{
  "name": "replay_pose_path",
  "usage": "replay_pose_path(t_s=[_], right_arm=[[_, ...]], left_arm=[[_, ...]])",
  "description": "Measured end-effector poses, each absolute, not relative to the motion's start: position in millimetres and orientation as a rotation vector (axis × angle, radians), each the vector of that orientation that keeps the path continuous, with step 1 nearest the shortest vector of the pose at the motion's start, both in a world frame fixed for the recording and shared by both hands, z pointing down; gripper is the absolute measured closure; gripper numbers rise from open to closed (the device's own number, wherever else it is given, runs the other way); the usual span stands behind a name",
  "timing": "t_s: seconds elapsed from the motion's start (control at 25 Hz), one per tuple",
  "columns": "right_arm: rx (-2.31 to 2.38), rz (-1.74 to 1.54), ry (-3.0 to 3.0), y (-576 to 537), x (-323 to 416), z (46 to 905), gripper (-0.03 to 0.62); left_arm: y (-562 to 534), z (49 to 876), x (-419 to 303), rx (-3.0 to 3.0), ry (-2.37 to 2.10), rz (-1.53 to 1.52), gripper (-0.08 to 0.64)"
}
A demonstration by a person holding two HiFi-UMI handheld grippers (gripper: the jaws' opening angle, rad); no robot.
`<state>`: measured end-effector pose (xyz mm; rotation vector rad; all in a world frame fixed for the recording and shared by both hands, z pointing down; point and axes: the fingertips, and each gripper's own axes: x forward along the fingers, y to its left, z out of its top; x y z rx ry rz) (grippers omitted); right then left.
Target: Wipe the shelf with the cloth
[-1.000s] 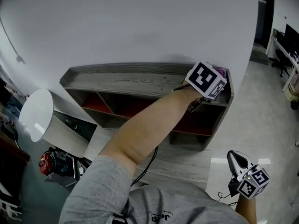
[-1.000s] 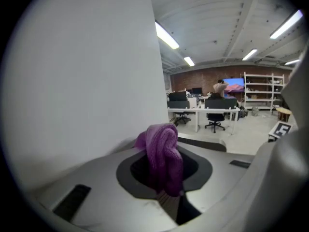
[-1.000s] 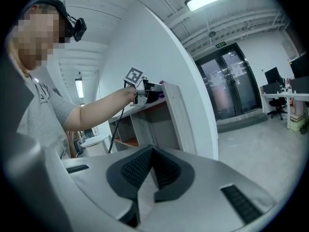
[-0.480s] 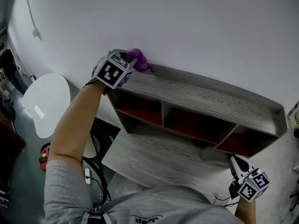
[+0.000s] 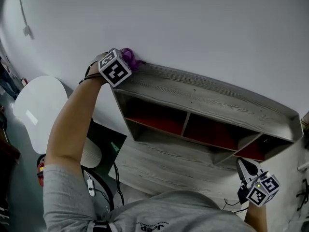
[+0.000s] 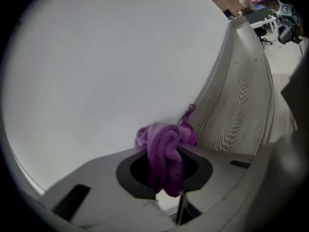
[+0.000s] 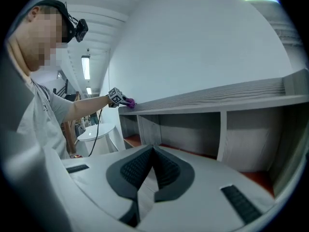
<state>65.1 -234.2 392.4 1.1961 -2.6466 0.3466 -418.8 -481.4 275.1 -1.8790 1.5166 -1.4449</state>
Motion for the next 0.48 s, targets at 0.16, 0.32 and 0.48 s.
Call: replay_pose_path(t_s=[0.16, 0.32, 0.48], right_arm=[[1.211, 0.347, -2.642, -235.9, 70.1, 392.8, 0.572], [1.198, 0.348, -2.649, -236.3, 85.0, 396.7, 0.572], [1.203, 0.360, -2.669, -232.4, 123.5, 400.2, 0.572]], left_arm=[[-480.1, 280.2, -394.7, -1.887, 1.516, -1.450, 0.465], [-473.2, 281.7, -346.1, -1.996, 1.499, -1.376, 0.465], [-467.9, 280.7, -263.2, -2.088, 1.429, -1.327, 0.465]])
